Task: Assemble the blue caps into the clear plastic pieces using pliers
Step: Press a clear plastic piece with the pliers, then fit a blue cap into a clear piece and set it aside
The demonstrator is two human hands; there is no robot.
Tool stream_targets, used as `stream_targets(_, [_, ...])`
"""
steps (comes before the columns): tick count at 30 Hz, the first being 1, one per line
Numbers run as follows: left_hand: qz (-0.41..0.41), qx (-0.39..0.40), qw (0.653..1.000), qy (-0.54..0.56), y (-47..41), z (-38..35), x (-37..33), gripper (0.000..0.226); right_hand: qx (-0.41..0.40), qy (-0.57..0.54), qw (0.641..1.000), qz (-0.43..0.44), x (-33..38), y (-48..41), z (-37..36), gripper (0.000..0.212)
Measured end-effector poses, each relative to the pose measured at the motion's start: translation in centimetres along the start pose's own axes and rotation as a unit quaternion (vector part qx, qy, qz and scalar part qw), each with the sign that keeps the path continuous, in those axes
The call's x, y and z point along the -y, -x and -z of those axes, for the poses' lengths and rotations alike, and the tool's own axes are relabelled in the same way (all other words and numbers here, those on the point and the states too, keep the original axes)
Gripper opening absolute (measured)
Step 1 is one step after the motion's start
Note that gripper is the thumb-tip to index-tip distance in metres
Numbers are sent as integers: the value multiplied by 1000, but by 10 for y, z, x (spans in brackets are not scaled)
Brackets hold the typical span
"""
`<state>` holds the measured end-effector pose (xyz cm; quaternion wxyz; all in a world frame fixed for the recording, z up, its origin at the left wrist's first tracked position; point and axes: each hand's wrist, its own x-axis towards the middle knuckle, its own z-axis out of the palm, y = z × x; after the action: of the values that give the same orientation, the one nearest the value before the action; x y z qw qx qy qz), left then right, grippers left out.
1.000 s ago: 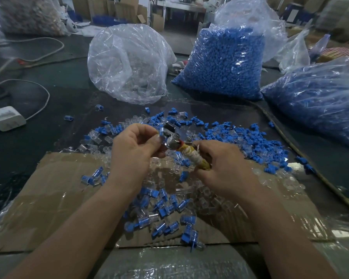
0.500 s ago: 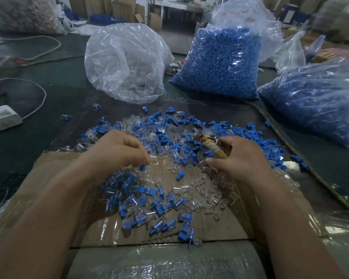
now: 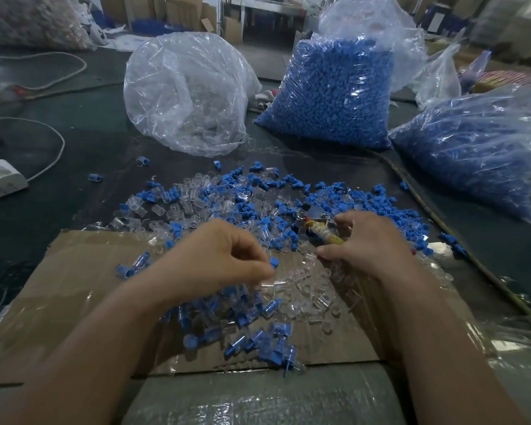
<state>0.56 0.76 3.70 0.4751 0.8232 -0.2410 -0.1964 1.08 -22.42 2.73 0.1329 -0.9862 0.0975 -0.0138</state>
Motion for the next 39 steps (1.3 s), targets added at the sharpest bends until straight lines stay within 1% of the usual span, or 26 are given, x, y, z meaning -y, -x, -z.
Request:
stream_targets(1, [-7,-83,996,-36,-4,-6,2,13,1,0,1000,0,0,0,0,58])
stream_targets(2, [-16,-158,983,-89,-7,-11,4,12,3,-2,1000,0,0,0,0,59])
stream_targets(3, [-29,-214,965,-149,-9,-15,6,6,4,-5,1000,1,-1,0,-1,62])
stream_targets(4, [-43,-249,947,-198,-10,-18,6,8,6,-9,1000,2,-2,0,-1,67])
stream_targets(5, [-57,-262,936,-228,-11,-21,8,17,9,-14,1000,3,-2,0,-2,71])
stream_targets(6, [-62,-259,933,-243,-13,-22,10,24,13,-20,1000,5,-3,0,-2,74])
stream_targets(9, [-45,-232,927,-290,-17,-25,13,35,39,-32,999,4,-4,0,-4,74])
stream_targets(10, [-32,-219,927,-301,-18,-26,14,35,45,-26,999,3,-3,1,-3,72])
stream_targets(11, [-20,-208,926,-313,-19,-26,14,35,34,-17,999,8,-2,1,-2,67])
stream_targets(12, [-9,-201,926,-320,-20,-26,14,33,0,-11,1000,25,1,1,0,59])
stream_targets(13, [-2,-201,926,-320,-20,-26,14,30,-48,-19,997,53,4,3,1,49])
stream_targets(14, [-1,-205,927,-314,-20,-26,13,26,-91,-50,991,89,10,6,2,38])
stream_targets(15, [-1,-211,927,-310,-20,-26,12,22,-105,-93,982,125,18,10,4,29])
stream_targets(16, [0,-214,927,-308,-20,-25,12,19,-85,-125,976,159,28,16,5,21])
stream_targets(17, [2,-216,928,-305,-19,-25,11,18,-46,-128,972,191,37,21,3,19])
stream_targets(19, [2,-228,929,-290,-19,-24,13,19,15,-73,971,228,50,27,-5,22])
stream_targets(21, [-7,-249,930,-271,-19,-22,13,20,15,-21,971,237,54,28,-12,28])
stream_targets(24, [-12,-272,935,-227,-15,-18,10,17,16,29,976,216,57,28,-18,31])
stream_targets(29, [-12,-274,942,-193,-14,-17,8,10,39,-4,979,201,59,29,-19,25])
stream_targets(31, [-16,-278,943,-180,-13,-17,7,11,49,-38,979,195,59,29,-18,19])
stream_targets(33, [-15,-281,946,-160,-12,-17,6,19,46,-88,977,188,58,30,-15,10])
stream_targets(35, [-7,-277,954,-115,-12,-17,5,21,21,-178,968,173,57,31,-12,16])
stream_targets(37, [3,-276,960,-46,-12,-16,3,20,-35,-289,942,165,57,32,-10,23])
stream_targets(39, [11,-281,960,5,-12,-15,3,20,-84,-361,911,181,59,36,-9,26])
